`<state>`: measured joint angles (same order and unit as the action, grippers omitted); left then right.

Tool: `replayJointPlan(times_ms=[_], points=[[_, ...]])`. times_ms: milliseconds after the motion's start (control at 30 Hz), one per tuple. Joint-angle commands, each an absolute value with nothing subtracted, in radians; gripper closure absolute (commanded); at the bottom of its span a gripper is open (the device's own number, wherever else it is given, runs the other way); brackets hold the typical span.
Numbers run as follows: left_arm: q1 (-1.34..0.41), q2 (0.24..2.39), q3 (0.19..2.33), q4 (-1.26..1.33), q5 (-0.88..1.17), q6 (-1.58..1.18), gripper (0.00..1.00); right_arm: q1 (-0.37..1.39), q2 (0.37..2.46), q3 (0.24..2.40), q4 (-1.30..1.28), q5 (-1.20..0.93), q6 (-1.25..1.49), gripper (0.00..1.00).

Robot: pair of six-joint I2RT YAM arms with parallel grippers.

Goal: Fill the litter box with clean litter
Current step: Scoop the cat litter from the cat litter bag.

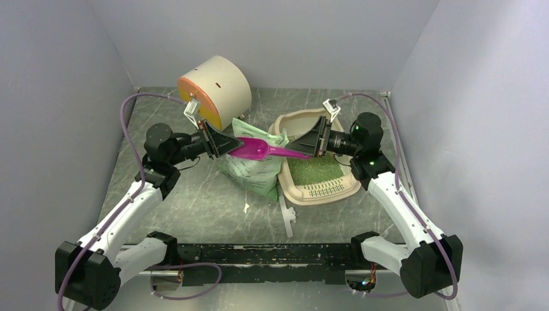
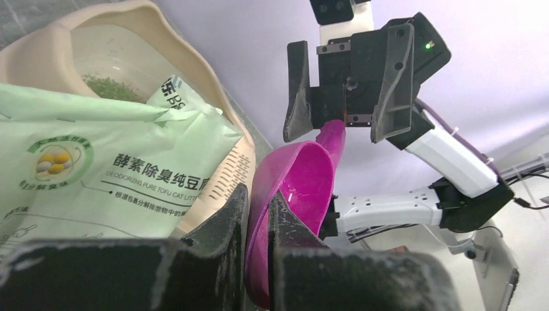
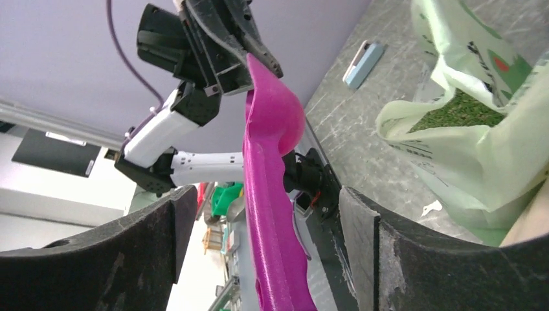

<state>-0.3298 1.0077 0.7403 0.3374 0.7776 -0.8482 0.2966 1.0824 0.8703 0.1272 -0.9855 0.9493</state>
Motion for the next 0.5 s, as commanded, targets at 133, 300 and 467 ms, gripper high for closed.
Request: replayJointPlan(times_ms=[133, 300, 467], points=[[-0.322, 1.02, 0.783, 0.463, 0.854, -0.895, 0.95, 0.309, 1.075, 0.773, 0.529, -1.056, 1.217, 0.33], [-0.322, 1.006, 0.749, 0.495, 0.826, -0.902, 0.95, 0.355, 1.085, 0.829, 0.374, -1.014, 1.119, 0.39], [-0.322, 1.009, 0.739, 0.502, 0.826, -0.898, 0.95, 0.403, 1.132, 0.84, 0.497, -1.032, 1.191, 0.56]])
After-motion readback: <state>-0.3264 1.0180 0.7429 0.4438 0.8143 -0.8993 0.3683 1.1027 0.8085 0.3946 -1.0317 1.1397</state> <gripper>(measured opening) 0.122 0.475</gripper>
